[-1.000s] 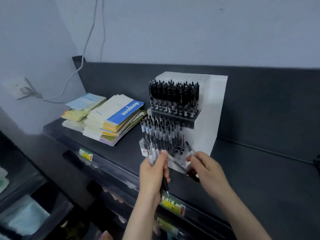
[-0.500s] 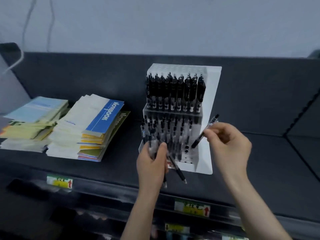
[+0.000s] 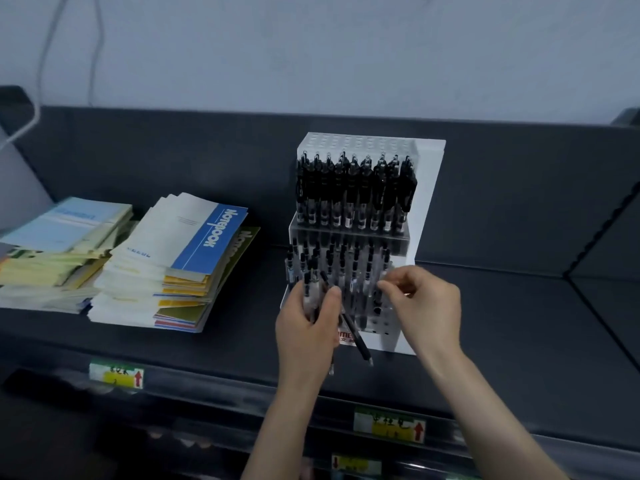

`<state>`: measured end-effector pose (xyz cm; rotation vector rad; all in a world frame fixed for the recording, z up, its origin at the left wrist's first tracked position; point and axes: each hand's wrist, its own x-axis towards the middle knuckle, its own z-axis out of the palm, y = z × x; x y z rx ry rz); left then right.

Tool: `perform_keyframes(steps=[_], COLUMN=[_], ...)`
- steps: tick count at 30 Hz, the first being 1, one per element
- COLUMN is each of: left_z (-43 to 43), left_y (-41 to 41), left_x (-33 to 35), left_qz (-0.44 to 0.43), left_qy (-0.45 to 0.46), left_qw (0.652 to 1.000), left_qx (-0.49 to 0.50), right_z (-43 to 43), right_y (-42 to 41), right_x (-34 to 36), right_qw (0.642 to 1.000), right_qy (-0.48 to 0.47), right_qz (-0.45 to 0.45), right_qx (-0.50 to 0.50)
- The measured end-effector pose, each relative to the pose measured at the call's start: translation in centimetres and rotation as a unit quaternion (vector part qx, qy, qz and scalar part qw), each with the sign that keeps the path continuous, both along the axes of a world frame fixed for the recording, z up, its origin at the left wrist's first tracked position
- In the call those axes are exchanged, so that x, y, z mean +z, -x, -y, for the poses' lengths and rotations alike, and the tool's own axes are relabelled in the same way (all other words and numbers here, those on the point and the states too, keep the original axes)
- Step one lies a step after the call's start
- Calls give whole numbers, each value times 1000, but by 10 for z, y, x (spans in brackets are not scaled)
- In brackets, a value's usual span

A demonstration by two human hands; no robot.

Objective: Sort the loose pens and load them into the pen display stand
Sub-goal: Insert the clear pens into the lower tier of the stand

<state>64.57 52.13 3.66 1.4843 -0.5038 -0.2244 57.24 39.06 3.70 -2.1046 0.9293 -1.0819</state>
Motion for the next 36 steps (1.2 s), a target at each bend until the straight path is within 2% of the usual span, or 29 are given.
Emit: perform_keyframes(steps=[6, 11, 14, 18, 20, 23, 27, 29, 33, 36], left_z=[4, 4, 4, 4, 6, 12, 15, 15, 16, 15], left_y=[-2, -4, -5, -3, -2, 0, 3, 4, 2, -1], left_x=[-2, 1, 0, 3, 4, 2, 6, 9, 13, 11], left_qz=[8, 5, 7, 9, 13, 13, 17, 6, -41, -44], left_qy=[-10, -11, -19, -24, -22, -32, -25, -4, 42, 36], left_qw=[1000, 1000, 1000, 999, 999, 997, 996, 996, 995, 997], left_qx=[-6, 3, 4, -22, -44, -63, -86, -91, -78, -57], right_z=[-1, 2, 2, -4, -10, -20, -19, -18, -8, -4], right_y=[-4, -2, 3, 17, 21, 21, 22, 22, 22, 18], right_x=[-8, -12, -9, 6, 15, 26, 28, 28, 32, 32], right_qw=[1000, 998, 998, 998, 996, 980, 976, 981, 985, 981], right_qy=[19, -59, -59, -49, -65, -97, -90, -89, -85, -76], right_qz=[-21, -12, -22, 25, 5, -71, -83, -52, 145, 175], right_qx=[-10, -20, -1, -5, 53, 159, 182, 167, 47, 27])
